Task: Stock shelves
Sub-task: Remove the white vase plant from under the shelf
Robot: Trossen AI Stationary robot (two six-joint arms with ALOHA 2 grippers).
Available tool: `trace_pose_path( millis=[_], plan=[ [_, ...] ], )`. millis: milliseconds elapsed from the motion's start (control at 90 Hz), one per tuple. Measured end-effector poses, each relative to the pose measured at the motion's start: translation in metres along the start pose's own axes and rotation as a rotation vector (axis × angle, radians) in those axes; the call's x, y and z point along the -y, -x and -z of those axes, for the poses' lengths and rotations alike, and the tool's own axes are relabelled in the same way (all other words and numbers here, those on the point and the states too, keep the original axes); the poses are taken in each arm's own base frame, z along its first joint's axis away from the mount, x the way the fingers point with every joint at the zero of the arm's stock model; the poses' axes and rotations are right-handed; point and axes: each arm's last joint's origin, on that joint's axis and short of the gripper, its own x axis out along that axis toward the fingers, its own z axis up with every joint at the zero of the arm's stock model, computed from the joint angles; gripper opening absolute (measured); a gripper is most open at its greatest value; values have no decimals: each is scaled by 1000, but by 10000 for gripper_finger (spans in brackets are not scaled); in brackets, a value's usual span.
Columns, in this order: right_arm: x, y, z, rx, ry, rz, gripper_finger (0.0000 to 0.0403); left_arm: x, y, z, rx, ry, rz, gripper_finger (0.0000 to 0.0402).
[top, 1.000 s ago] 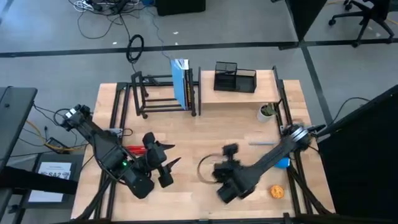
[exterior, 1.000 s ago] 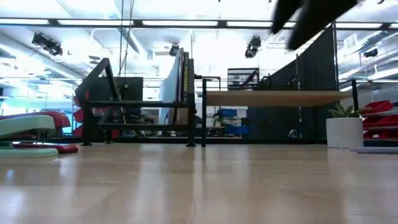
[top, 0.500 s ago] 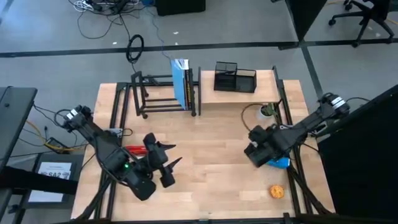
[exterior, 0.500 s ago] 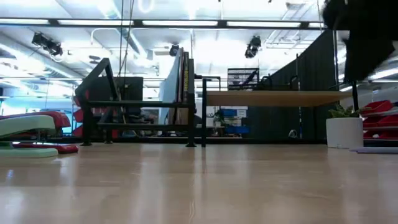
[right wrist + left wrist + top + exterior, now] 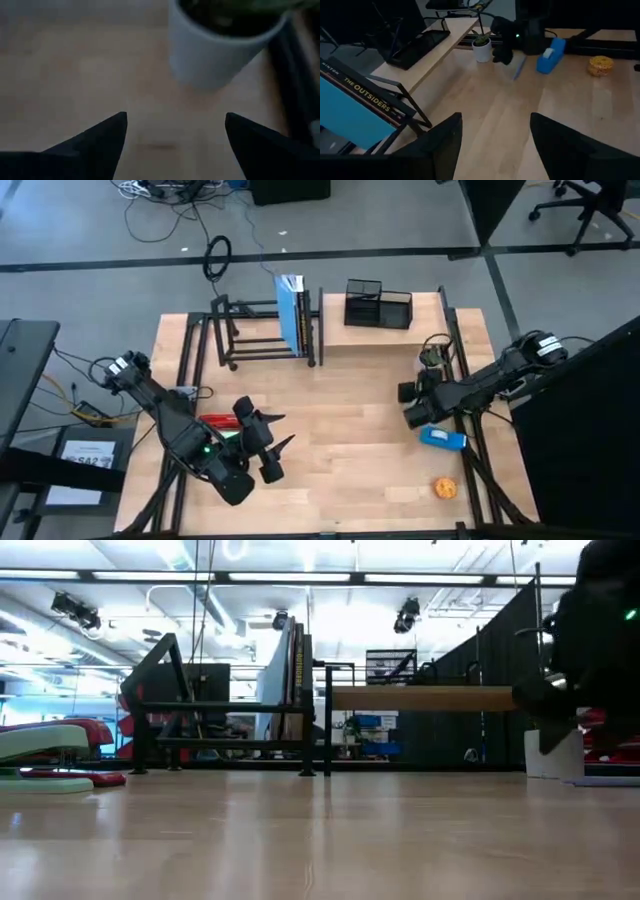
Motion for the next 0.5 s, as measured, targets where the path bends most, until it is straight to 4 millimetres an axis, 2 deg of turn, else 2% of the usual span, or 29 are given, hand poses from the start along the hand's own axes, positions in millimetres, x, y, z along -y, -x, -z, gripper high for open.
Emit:
trace_pose_path(
  millis=[267,500],
  plan=[
    [-2,-25,-9,58,-35,162,307,0,0,0,3,0,-3,213],
    [-4,-32,-16,45,118,207,307,0,0,0,3,0,-3,213]
  ],
)
